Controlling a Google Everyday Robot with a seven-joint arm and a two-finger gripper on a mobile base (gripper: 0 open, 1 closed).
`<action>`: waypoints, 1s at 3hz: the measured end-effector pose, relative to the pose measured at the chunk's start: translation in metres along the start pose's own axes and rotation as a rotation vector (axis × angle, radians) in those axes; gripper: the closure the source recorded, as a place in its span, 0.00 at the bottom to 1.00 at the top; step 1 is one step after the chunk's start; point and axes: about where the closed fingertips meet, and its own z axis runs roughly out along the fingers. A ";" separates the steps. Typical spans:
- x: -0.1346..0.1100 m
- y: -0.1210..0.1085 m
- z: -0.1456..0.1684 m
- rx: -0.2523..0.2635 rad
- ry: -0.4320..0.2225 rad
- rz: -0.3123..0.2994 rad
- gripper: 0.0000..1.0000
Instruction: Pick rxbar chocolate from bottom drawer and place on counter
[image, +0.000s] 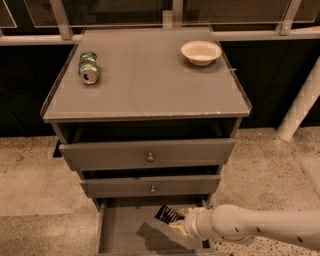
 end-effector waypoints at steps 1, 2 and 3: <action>0.000 0.000 0.000 0.000 0.000 0.000 1.00; -0.007 0.003 -0.007 -0.017 0.004 -0.058 1.00; -0.030 0.006 -0.042 -0.022 -0.018 -0.197 1.00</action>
Offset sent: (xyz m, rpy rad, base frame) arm -0.0020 0.0040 0.0268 -0.0410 -0.0490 0.1425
